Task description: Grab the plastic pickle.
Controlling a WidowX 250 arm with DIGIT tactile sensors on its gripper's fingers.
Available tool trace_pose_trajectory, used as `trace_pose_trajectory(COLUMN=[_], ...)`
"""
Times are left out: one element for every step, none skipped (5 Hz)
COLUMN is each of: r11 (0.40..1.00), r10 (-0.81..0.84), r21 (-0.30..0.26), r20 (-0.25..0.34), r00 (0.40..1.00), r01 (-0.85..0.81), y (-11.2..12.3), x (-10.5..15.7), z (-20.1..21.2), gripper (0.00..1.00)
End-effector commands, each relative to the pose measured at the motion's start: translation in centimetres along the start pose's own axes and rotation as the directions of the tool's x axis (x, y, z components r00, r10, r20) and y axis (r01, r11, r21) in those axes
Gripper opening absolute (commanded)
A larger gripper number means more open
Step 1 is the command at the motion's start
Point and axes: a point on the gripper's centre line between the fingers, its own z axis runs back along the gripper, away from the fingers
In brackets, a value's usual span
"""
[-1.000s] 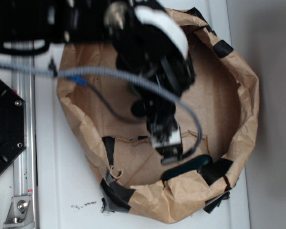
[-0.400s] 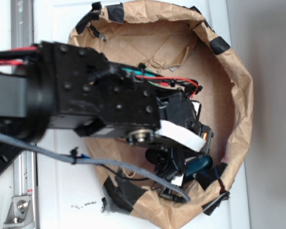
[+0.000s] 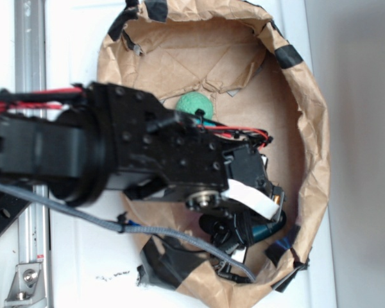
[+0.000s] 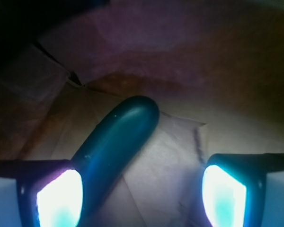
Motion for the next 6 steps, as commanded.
trace_pose_trajectory(r11=[0.993,0.998,0.999,0.999,1.0,0.993], r10=[-0.117,-0.061,-0.038,-0.04,-0.011,0.121], r21=[0.005,-0.013,-0.012,-0.002,0.008,-0.004], r20=[0.021,0.006,0.019,0.089,0.138,0.125], r00=[0.993,0.998,0.999,0.995,0.99,0.985], r01=[0.117,0.061,0.038,0.04,0.01,-0.121], y=[-3.5,-2.7,-2.3,-1.4,0.0,1.4], x=[1.4,0.7,0.3,0.8,1.9,2.2], z=[-1.9,-2.9,-1.9,1.2,3.5,4.2], gripper=[1.0,1.0,1.0,1.0,1.0,1.0])
